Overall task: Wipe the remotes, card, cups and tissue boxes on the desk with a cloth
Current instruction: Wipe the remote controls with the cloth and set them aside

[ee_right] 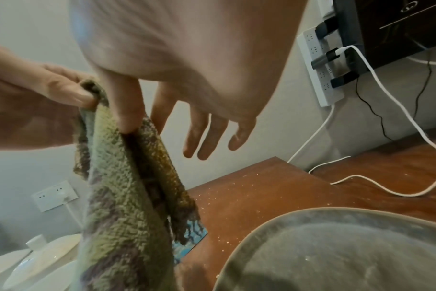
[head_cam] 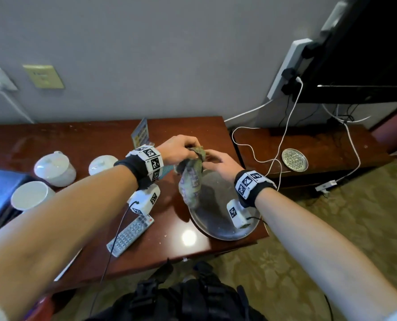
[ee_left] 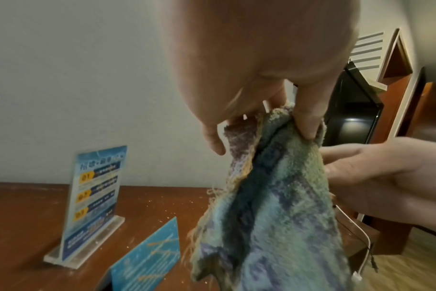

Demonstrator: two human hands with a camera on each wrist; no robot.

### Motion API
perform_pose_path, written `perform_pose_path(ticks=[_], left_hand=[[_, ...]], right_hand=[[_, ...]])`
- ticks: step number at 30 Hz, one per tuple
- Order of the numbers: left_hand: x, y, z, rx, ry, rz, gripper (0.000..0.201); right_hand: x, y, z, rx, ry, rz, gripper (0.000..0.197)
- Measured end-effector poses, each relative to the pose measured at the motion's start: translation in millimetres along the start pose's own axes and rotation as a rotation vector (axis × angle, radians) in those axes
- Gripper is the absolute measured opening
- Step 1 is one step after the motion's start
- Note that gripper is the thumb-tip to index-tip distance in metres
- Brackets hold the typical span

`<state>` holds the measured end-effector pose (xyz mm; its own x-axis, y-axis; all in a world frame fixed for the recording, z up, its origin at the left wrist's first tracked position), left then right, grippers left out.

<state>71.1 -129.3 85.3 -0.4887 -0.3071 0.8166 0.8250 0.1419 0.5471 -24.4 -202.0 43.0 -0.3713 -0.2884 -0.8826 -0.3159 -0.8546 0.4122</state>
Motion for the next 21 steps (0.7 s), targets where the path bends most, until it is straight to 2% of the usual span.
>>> perform_pose_path(ticks=[5,10,15,18,21], left_hand=[[-8,18,6,-0.009,-0.009,-0.008,0.027],[-23,41,11,0.046,0.050,-0.124,0.013],[-37,63,9,0.139,0.102,-0.105,0.008],[-32,69,9,0.153,0.085,-0.028,0.016],[-29,76,7,0.183,0.090,-0.088,0.022]], right_hand=[[-7,-17,-12,-0.011,0.017,0.001,0.035],[-14,-4,-21,0.105,-0.009,0.125,0.012],[-30,5,-29,0.145,-0.020,0.200,0.024],[-40,6,-36,0.139,0.015,0.211,0.027],[-44,8,-40,0.133,0.031,0.247,0.029]])
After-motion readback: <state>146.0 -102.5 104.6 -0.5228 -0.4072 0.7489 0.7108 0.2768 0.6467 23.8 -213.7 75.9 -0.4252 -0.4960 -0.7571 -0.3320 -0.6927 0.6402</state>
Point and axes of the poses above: each hand's wrist, its own z-axis away from the middle knuckle, its own y-axis out of the back of the hand, x = y × z, the point moved 10 cm from there along -z, towards the middle knuckle, and after that the axes turned 2 degrees about z, right-handed, at the moved point
